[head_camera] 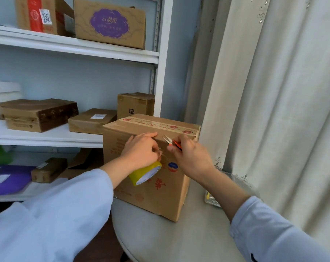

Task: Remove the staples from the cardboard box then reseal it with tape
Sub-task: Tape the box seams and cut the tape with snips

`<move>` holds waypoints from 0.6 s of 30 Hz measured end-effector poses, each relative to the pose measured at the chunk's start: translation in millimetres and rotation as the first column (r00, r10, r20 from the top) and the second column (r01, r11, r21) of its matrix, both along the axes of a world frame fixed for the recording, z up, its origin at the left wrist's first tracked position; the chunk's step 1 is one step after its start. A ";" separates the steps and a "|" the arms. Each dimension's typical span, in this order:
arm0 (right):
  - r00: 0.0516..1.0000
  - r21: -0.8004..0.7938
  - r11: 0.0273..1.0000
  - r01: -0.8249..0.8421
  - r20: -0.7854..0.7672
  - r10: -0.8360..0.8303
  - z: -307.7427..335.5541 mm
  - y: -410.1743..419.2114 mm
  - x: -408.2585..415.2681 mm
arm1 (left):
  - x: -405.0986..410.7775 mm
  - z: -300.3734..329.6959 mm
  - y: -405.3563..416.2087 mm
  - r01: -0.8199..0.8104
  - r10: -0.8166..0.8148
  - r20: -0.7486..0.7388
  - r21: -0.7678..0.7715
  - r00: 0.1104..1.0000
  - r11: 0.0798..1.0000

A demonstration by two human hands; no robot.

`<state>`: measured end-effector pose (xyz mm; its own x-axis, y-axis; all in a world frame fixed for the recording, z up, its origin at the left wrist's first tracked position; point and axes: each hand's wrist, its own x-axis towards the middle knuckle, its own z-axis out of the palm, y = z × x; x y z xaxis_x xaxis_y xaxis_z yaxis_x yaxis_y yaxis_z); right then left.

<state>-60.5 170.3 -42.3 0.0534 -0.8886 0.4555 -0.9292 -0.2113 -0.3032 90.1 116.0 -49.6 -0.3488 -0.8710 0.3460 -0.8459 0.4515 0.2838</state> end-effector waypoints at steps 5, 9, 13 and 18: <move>0.995 -0.132 0.989 -0.072 0.057 0.080 -18.0 3.1 -15.1 | -4.4 -0.4 8.2 -0.002 0.000 -0.033 -0.057 0.999 0.998; 0.990 -0.091 0.995 -0.031 0.135 0.043 -12.3 -11.7 -39.4 | -19.3 1.1 9.0 0.067 -0.067 -0.080 0.001 0.995 0.998; 0.990 0.019 0.994 0.105 0.095 -0.106 9.6 -35.0 -47.3 | -14.6 19.0 4.3 0.085 -0.050 -0.248 0.135 0.968 0.987; 0.978 0.021 0.994 0.110 0.176 -0.112 -1.1 -50.0 -28.4 | 32.1 17.6 -13.2 -0.108 0.159 -0.324 0.170 0.933 0.980</move>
